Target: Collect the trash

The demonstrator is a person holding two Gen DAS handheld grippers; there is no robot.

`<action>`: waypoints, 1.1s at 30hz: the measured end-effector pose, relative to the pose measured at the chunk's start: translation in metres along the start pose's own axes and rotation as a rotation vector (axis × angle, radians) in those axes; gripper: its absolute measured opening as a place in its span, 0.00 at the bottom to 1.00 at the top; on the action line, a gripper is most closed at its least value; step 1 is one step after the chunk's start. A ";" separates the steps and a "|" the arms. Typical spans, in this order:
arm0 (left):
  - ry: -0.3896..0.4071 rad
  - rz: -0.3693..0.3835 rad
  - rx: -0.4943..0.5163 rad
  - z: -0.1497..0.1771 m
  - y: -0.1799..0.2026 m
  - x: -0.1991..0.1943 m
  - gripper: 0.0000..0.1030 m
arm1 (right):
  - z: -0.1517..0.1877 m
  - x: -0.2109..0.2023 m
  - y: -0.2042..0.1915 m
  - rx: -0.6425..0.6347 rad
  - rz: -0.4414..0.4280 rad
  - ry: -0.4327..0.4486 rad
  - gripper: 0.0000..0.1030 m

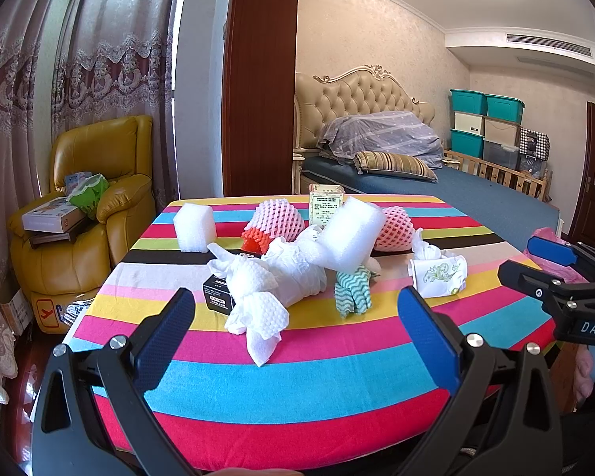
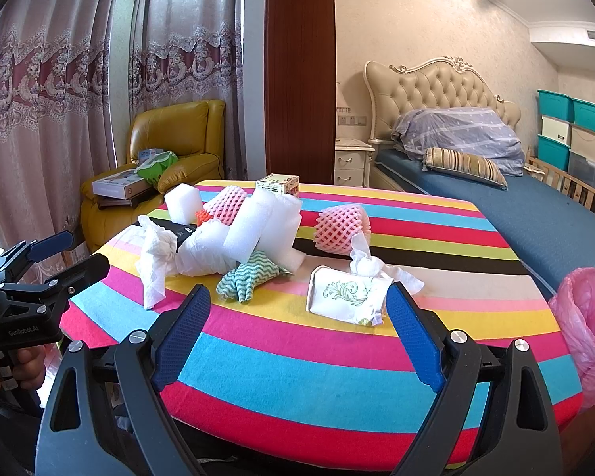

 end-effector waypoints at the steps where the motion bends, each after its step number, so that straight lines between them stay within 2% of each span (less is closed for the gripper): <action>1: 0.000 0.000 0.000 0.000 0.000 0.000 0.96 | 0.000 0.000 0.000 0.000 0.000 0.000 0.82; 14: -0.002 0.018 0.003 0.001 0.002 -0.004 0.96 | 0.003 0.002 0.003 0.021 0.012 -0.005 0.82; 19: -0.011 0.016 -0.031 0.002 -0.005 -0.005 0.96 | 0.004 0.007 0.008 0.053 0.014 -0.027 0.82; 24: -0.068 0.009 -0.084 0.005 -0.020 0.007 0.96 | 0.005 0.019 0.015 0.065 0.013 -0.057 0.82; 28: -0.173 0.044 -0.118 0.009 -0.031 0.035 0.96 | 0.003 0.041 0.026 0.065 0.013 -0.089 0.82; 33: -0.184 -0.016 -0.092 0.007 -0.039 0.065 0.96 | -0.001 0.077 0.037 0.069 0.026 -0.105 0.82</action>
Point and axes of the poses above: each gripper's, at about its wrist camera, not at the fingertips, and x roughly the way its jaws point, y to its right, z to its underside, the point moved 3 cm from there along x, roughly the way its jaws point, and after that the axes turned 5 degrees about -y, right-handed, at the moved point
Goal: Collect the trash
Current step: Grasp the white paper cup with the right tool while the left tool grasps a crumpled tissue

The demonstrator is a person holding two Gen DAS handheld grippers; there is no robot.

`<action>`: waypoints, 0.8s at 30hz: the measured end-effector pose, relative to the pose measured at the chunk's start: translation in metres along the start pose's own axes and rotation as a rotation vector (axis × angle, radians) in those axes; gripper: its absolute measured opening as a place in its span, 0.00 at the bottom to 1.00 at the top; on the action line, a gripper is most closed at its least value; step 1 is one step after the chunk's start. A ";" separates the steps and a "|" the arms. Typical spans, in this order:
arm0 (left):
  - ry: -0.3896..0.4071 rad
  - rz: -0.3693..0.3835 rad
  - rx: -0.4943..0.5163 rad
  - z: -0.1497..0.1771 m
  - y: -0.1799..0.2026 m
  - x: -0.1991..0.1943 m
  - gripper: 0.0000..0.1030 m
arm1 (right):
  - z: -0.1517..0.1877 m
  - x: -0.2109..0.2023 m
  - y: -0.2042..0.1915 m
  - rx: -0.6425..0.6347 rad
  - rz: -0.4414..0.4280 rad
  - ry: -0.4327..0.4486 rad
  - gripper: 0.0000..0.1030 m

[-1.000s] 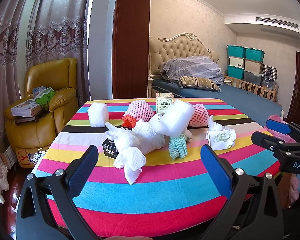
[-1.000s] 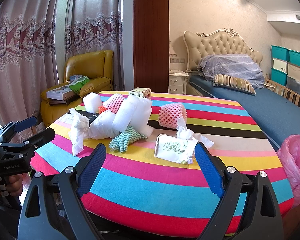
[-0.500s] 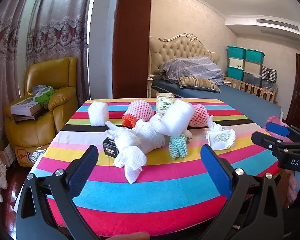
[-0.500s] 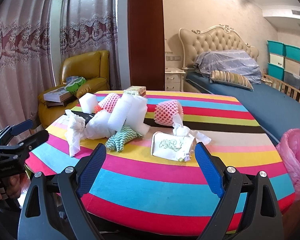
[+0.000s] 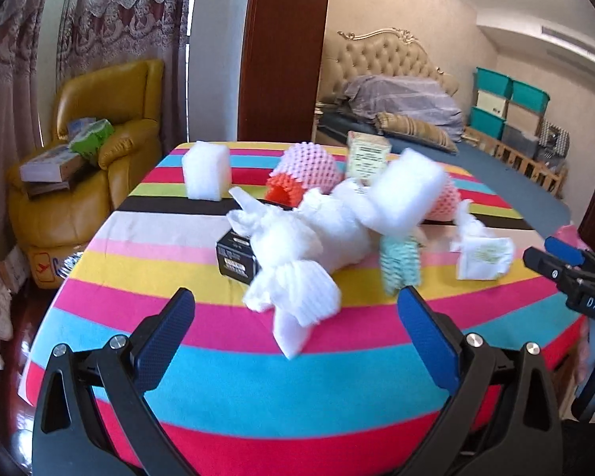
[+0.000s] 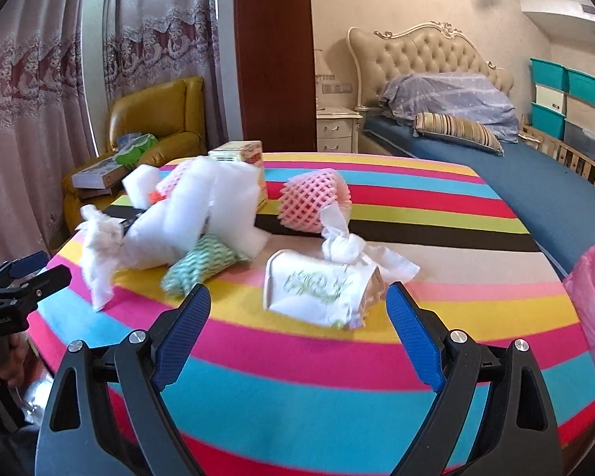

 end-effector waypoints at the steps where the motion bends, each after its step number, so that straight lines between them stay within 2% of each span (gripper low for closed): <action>1: 0.008 -0.001 -0.005 -0.001 -0.001 0.003 0.96 | -0.002 0.005 0.001 -0.001 0.002 0.000 0.82; 4: 0.017 -0.028 -0.042 -0.007 -0.005 0.015 0.96 | -0.007 0.028 -0.002 -0.028 -0.008 -0.035 0.82; 7: -0.059 0.024 -0.039 -0.010 -0.004 0.031 0.96 | -0.011 0.050 0.000 -0.024 -0.032 -0.103 0.83; 15: -0.119 -0.008 -0.039 -0.012 -0.002 0.054 0.96 | -0.035 0.074 0.014 -0.093 -0.025 -0.125 0.83; 18: -0.132 -0.009 -0.063 -0.015 -0.002 0.061 0.96 | -0.035 0.085 0.018 -0.100 -0.059 -0.161 0.83; 20: -0.148 -0.007 -0.070 -0.015 -0.003 0.065 0.95 | -0.030 0.086 0.018 -0.102 -0.081 -0.185 0.79; 24: -0.161 -0.003 -0.064 -0.012 -0.003 0.070 0.95 | -0.012 0.076 0.015 -0.112 -0.116 -0.214 0.60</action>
Point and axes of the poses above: each gripper's, at about its wrist camera, not at the fingertips, and x roughly the way its jaws point, y to its right, z to its underside, the point moved 3 cm from there along x, roughly the way its jaws point, and after that the axes turned 5 degrees about -y, right-handed, at the moved point
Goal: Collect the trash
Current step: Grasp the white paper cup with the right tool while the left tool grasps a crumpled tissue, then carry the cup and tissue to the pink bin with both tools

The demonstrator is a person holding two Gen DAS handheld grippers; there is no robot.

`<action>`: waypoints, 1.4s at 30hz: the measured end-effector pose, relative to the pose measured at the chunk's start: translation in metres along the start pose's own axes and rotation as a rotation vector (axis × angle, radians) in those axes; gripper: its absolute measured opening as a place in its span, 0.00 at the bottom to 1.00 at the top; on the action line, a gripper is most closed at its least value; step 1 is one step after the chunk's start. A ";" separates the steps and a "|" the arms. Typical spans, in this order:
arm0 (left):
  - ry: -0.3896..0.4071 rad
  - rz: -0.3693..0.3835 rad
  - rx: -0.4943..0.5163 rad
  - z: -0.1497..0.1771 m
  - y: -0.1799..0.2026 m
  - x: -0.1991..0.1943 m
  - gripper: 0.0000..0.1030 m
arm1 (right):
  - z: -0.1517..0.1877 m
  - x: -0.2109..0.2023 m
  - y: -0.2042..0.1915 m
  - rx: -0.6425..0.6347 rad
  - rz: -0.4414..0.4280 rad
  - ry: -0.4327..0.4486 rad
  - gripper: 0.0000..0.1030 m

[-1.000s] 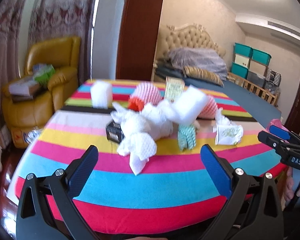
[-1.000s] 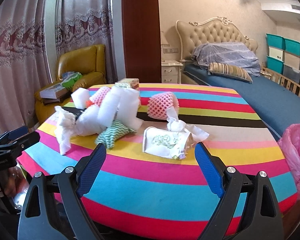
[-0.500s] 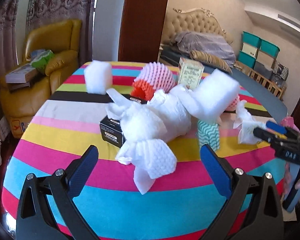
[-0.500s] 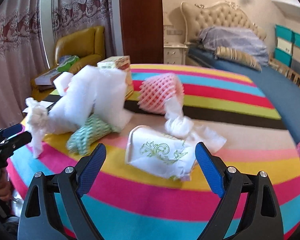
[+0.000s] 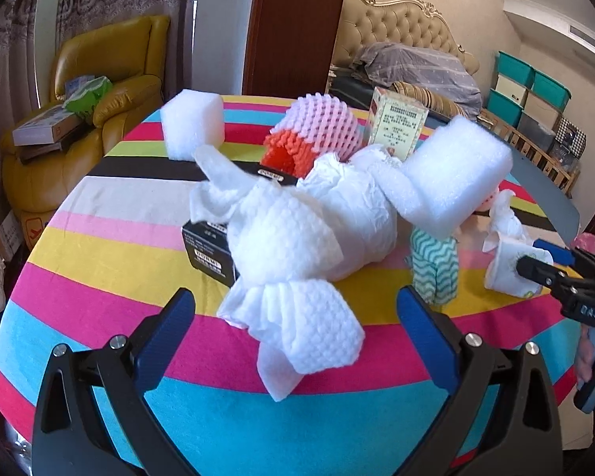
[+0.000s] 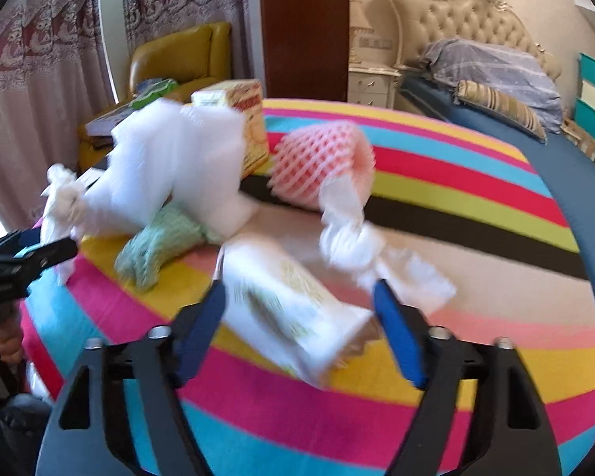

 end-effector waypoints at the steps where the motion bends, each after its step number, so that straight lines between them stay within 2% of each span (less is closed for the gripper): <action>1: 0.007 -0.009 0.013 0.001 0.000 -0.001 0.94 | 0.004 -0.004 -0.002 0.001 -0.012 0.000 0.56; 5: 0.041 -0.023 0.020 0.002 -0.002 -0.008 0.92 | 0.014 -0.013 -0.014 -0.020 -0.059 -0.004 0.53; 9: 0.057 0.007 -0.010 0.003 -0.007 -0.016 0.92 | 0.014 -0.006 -0.025 -0.044 -0.039 -0.011 0.53; 11: 0.071 0.009 -0.008 0.005 -0.008 -0.021 0.88 | 0.013 -0.004 -0.030 -0.065 -0.025 -0.012 0.49; 12: 0.075 0.011 -0.007 0.005 -0.008 -0.023 0.87 | 0.013 -0.004 -0.033 -0.077 -0.012 -0.012 0.40; 16: 0.090 0.016 -0.017 0.004 -0.010 -0.026 0.81 | 0.014 -0.004 -0.035 -0.077 -0.005 -0.002 0.40; 19: 0.094 0.024 -0.009 -0.004 -0.008 -0.023 0.71 | 0.017 -0.005 -0.034 -0.066 -0.001 0.015 0.39; 21: 0.111 0.019 0.000 -0.010 -0.006 -0.023 0.67 | 0.018 -0.006 -0.035 -0.060 -0.001 0.019 0.39; 25: 0.094 0.013 0.032 -0.013 0.002 -0.015 0.35 | 0.020 -0.007 -0.034 -0.048 -0.004 0.029 0.39; 26: 0.091 0.025 0.032 -0.011 0.003 -0.014 0.33 | 0.021 -0.009 -0.034 -0.043 -0.007 0.035 0.39; 33: 0.136 0.014 0.106 -0.002 0.014 -0.031 0.30 | 0.024 -0.021 -0.032 -0.019 -0.006 0.073 0.39; 42: 0.135 0.076 0.179 0.009 0.046 -0.043 0.30 | 0.033 -0.046 -0.036 -0.010 0.014 0.129 0.39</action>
Point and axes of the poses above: each gripper's, at about its wrist camera, not at the fingertips, and x roughly the way its jaws point, y to its right, z to its underside, the point moved 3 cm from there along x, roughly the way its jaws point, and after that the axes turned 5 degrees about -y, right-handed, at the moved point
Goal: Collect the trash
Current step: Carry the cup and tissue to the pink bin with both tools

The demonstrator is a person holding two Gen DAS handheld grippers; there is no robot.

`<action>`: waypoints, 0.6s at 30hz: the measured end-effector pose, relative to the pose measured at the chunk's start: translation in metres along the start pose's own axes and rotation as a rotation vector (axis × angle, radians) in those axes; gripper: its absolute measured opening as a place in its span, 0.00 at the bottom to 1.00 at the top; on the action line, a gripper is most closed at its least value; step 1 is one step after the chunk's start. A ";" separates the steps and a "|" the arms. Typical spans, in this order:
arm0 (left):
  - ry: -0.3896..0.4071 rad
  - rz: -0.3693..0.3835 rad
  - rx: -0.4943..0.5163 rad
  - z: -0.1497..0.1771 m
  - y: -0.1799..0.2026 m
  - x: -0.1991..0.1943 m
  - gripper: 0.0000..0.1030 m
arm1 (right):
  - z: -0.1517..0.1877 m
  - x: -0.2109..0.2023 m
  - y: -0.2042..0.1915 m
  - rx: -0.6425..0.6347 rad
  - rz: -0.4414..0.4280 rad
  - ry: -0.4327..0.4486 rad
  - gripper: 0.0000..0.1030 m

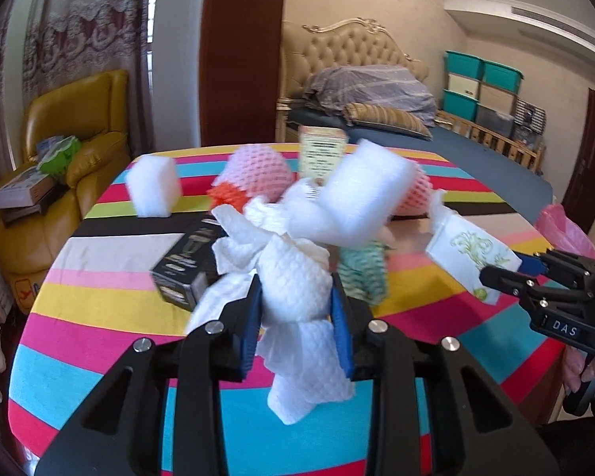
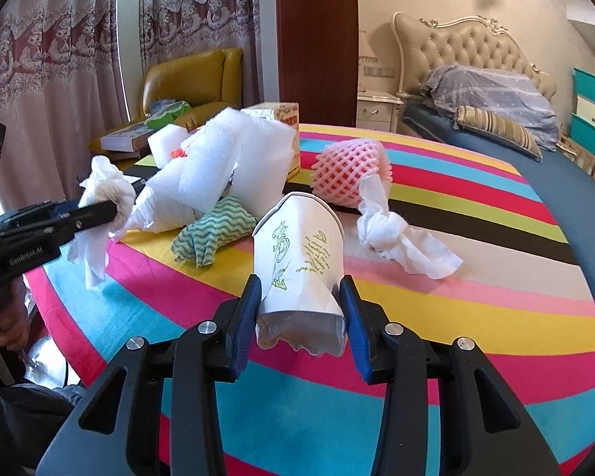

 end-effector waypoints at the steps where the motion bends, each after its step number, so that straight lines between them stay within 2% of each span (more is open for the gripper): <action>1: -0.005 0.013 0.010 0.000 0.006 0.001 0.30 | 0.001 -0.002 0.000 0.003 0.001 0.005 0.39; 10: 0.023 0.079 0.132 -0.011 0.059 -0.002 0.30 | 0.003 -0.042 0.014 0.037 0.059 0.106 0.39; 18: 0.025 0.184 0.213 -0.030 0.116 0.009 0.31 | 0.007 -0.068 0.049 0.095 0.142 0.161 0.39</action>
Point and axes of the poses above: each gripper's, at about its wrist camera, not at the fingertips, and x roughly the way its jaws point, y to its right, z to its underside, the point moved 3 cm from there along x, roughly the way its jaws point, and after that the axes turned 5 degrees about -y, right-handed, at the moved point
